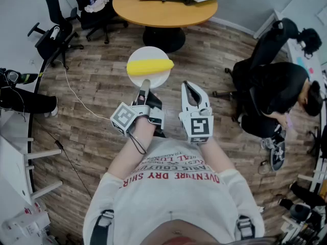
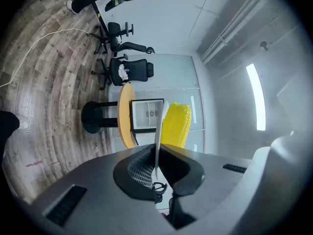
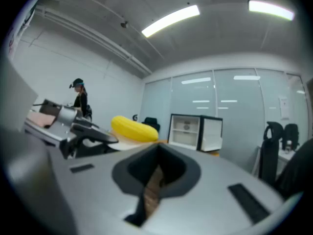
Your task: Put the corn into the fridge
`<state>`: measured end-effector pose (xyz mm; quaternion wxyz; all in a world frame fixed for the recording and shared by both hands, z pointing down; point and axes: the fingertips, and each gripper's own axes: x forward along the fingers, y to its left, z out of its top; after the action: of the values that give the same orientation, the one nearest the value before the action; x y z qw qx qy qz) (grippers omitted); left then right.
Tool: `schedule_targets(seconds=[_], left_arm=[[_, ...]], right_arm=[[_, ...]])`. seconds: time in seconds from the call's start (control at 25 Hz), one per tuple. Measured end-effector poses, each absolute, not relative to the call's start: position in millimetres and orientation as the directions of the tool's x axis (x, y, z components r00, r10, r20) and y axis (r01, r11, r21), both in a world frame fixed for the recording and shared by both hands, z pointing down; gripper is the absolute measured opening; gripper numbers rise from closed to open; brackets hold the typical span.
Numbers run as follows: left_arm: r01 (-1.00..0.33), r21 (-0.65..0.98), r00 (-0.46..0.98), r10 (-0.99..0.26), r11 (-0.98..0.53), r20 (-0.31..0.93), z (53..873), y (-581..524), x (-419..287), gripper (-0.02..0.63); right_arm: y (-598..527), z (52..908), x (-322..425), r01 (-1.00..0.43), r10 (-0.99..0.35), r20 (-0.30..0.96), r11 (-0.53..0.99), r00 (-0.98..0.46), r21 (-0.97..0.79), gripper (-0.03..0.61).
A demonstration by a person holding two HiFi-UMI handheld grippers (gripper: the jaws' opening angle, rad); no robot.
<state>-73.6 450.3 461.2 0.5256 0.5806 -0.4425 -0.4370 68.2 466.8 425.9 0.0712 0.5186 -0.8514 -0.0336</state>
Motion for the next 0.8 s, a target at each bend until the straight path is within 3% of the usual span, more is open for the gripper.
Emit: schedule_targets(seconds=[0.8], left_arm=[[-0.037, 0.999, 0.251, -0.968, -0.028, -0.018, 470, 422, -65, 0.035]], right_arm=[[441, 424, 75, -0.896, -0.899, 0.067, 0.438, -0.434, 0.072, 0.028]])
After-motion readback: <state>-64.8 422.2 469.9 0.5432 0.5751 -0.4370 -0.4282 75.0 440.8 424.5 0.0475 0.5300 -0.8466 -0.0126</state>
